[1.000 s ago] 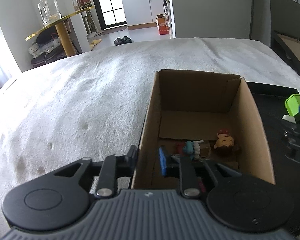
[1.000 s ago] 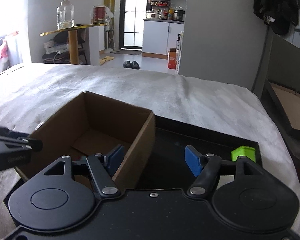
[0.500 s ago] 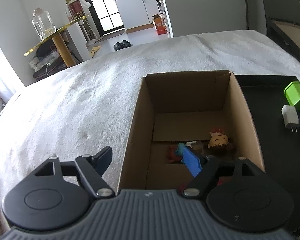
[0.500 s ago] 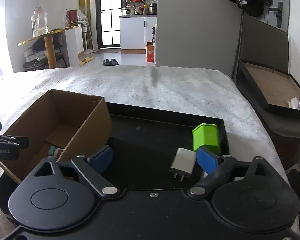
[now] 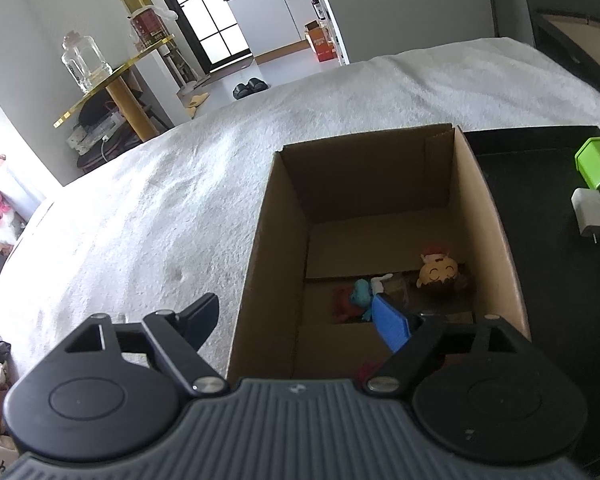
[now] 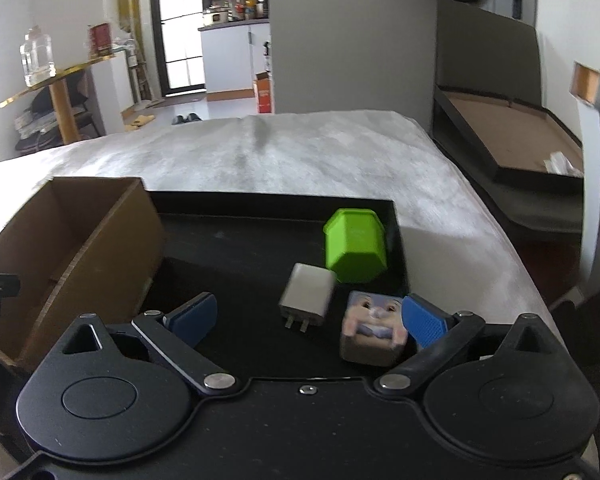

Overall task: Organize rigid objects
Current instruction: 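Move the right tool back to the tray and grasp the bunny-face cube, then lift the bunny-face cube into the box and open the right gripper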

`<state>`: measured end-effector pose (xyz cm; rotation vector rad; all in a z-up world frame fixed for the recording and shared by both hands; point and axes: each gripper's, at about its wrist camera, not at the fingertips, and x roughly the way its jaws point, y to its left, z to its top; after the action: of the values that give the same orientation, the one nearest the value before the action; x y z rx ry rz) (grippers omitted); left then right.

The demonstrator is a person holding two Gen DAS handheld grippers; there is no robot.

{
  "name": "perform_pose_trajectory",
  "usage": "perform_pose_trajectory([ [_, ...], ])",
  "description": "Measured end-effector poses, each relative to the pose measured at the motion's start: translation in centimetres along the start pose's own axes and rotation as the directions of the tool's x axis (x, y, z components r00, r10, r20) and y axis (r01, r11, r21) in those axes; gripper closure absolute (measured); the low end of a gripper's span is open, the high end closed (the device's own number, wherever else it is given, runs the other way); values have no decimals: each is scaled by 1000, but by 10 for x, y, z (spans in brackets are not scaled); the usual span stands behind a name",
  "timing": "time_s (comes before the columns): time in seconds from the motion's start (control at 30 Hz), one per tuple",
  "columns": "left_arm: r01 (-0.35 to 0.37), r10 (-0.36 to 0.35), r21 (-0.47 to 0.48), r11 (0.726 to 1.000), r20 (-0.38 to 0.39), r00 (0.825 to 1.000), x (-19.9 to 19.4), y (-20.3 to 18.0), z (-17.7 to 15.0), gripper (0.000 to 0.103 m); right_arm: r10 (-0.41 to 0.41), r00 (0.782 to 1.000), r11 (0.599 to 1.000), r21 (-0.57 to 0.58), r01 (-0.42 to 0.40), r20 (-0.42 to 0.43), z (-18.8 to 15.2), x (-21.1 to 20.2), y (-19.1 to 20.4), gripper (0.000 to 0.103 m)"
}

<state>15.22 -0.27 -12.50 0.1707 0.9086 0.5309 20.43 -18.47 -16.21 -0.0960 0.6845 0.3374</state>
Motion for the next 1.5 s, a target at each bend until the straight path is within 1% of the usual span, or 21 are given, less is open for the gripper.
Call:
perform_pose_trajectory([
  [0.1,-17,17,9,1000,-4,1000,1,-2,1,20,-15,1000,1000,15,15,-6,-3,5,-8,5],
  [0.13,-19,19,12,1000,-5,1000,1,-3,1,20,-19,1000,1000,21,19,-11,-4,7,-10,7],
  [0.33,-25,25,32,999,-8,1000,2,-8,3,20,-16,998,996,84,21,-59,-8,24,-25,30],
  [0.43,-28,28,34,999,-10,1000,3,-9,3,20,-40,996,994,101,48,-75,-10,32,-30,37],
  [0.5,-30,30,30,999,-11,999,2,-9,4,20,-64,995,993,92,71,-77,-11,37,-32,42],
  [0.57,-33,33,23,999,-14,999,3,-9,5,20,-94,992,993,62,99,-84,-10,40,-30,52],
  [0.63,-35,35,24,999,-12,999,2,-9,5,20,-97,991,993,56,102,-91,-9,41,-33,57],
  [0.8,-30,31,27,999,-12,999,2,-9,3,20,-67,994,995,67,73,-85,-9,35,-39,60],
  [1.1,-28,28,14,1000,-12,1000,3,-6,3,20,-67,995,996,60,72,-78,-13,25,-35,60],
  [1.2,-23,23,10,1000,-10,1000,2,-7,3,20,-62,995,996,54,66,-74,-13,22,-33,60],
  [1.5,-19,19,-6,1000,-11,1000,3,-1,2,20,-11,996,999,41,14,-85,-13,18,-18,60],
])
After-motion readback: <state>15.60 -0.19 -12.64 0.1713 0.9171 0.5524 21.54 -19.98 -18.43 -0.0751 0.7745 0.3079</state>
